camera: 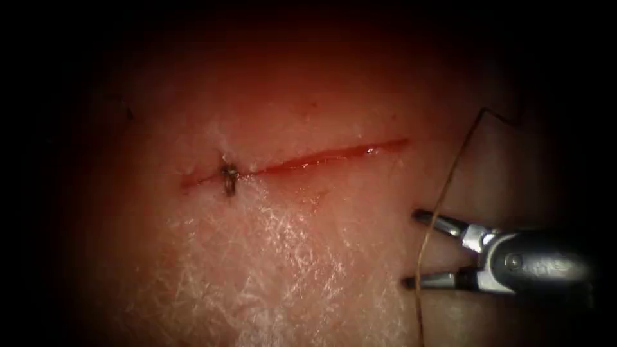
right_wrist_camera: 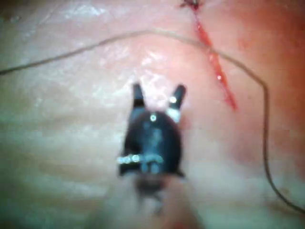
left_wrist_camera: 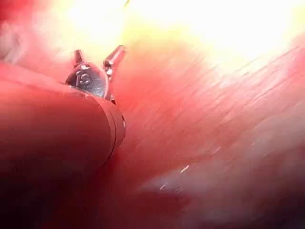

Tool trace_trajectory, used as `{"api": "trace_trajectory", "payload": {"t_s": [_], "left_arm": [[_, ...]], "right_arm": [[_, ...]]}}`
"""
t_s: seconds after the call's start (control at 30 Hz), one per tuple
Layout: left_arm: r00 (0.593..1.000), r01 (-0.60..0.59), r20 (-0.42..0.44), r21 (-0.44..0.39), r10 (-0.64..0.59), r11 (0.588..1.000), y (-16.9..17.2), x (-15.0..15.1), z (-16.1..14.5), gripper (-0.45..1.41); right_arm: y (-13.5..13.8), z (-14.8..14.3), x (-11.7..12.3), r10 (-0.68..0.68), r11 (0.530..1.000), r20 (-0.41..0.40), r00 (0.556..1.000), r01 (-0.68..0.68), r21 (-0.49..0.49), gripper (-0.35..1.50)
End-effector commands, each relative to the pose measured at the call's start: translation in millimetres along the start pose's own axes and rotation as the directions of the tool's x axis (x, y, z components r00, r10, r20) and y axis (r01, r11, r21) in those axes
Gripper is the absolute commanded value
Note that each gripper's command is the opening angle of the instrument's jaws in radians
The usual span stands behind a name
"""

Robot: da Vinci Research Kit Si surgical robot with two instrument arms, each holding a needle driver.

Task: Wound Closure

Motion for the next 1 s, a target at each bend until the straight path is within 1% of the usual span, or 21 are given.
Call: {"api": "trace_trajectory", "payload": {"t_s": [0.03,0.07,0.1,0.13,0.17,0.2,0.23,0.27,0.37,0.4,0.53,0.63,0.73,0.8,0.87,0.9,1.0], "left_arm": [[1.000,0.010,-0.012,-0.024,-0.010,1.000,1.3,0.5,1.1,0.84],[1.000,0.020,-0.021,-0.049,-0.021,0.999,3.0,1.9,1.8,0.84],[0.999,0.032,-0.028,-0.086,-0.034,0.996,5.9,3.9,2.8,0.84],[0.999,0.032,-0.028,-0.086,-0.034,0.996,5.9,3.9,2.8,0.84],[0.999,0.036,-0.031,-0.113,-0.040,0.993,7.4,5.0,3.5,0.84],[0.998,0.037,-0.036,-0.156,-0.043,0.987,11.0,7.3,5.2,0.89],[0.998,0.037,-0.036,-0.156,-0.043,0.987,11.0,7.3,5.2,0.89],[0.997,0.050,-0.041,-0.194,-0.059,0.980,14.4,9.6,7.2,0.96],[0.994,0.084,-0.041,-0.263,-0.098,0.961,18.7,11.9,9.7,0.98],[0.992,0.102,-0.040,-0.307,-0.120,0.946,21.7,13.2,11.6,0.98],[0.984,0.158,-0.019,-0.386,-0.179,0.909,26.2,14.2,15.3,0.94],[0.970,0.225,0.018,-0.427,-0.241,0.876,27.7,13.8,17.4,0.93],[0.952,0.295,0.050,-0.417,-0.302,0.860,28.4,12.6,19.4,0.91],[0.933,0.353,0.087,-0.399,-0.348,0.846,28.4,11.6,20.8,0.91],[0.928,0.368,0.104,-0.390,-0.357,0.844,28.2,10.8,21.9,0.91],[0.913,0.405,0.125,-0.380,-0.388,0.831,27.8,9.9,22.8,0.91],[0.902,0.430,0.138,-0.377,-0.410,0.820,27.2,9.1,23.7,0.91]], "right_arm": [[-0.5,0.5,-0.4,0.003,1.000,-0.001,1.000,-0.003,0.003,1.08],[-0.4,0.4,-0.5,0.003,1.000,-0.001,1.000,-0.003,0.004,1.08],[-0.3,0.2,-0.6,0.002,1.000,0.005,1.000,-0.002,0.005,1.08],[-0.3,0.2,-0.6,0.002,1.000,0.005,1.000,-0.002,0.005,1.08],[-0.2,0.2,-0.7,0.002,1.000,0.009,1.000,-0.002,0.004,1.08],[0.0,0.0,-0.8,0.007,1.000,0.012,1.000,-0.007,0.006,1.08],[0.0,0.0,-0.8,0.007,1.000,0.012,1.000,-0.007,0.006,1.08],[0.0,-0.3,-1.0,0.030,1.000,0.013,0.999,-0.030,0.002,1.08],[0.2,-1.1,-1.2,0.052,0.999,0.028,0.998,-0.051,-0.002,1.08],[0.3,-1.6,-1.3,0.062,0.998,0.038,0.997,-0.062,-0.010,1.08],[0.7,-2.3,-1.6,0.073,0.997,0.042,0.996,-0.073,-0.019,1.08],[0.7,-2.2,-1.6,0.074,0.997,0.042,0.996,-0.073,-0.020,1.08],[0.6,-2.0,-1.5,0.074,0.997,0.043,0.996,-0.073,-0.021,1.08],[0.5,-1.9,-1.5,0.074,0.997,0.043,0.996,-0.073,-0.022,1.08],[0.4,-1.8,-1.5,0.080,0.997,0.043,0.996,-0.079,-0.024,1.08],[0.4,-1.7,-1.5,0.080,0.997,0.046,0.996,-0.079,-0.023,1.08],[0.3,-1.5,-1.4,0.080,0.997,0.047,0.996,-0.078,-0.028,1.08]]}}
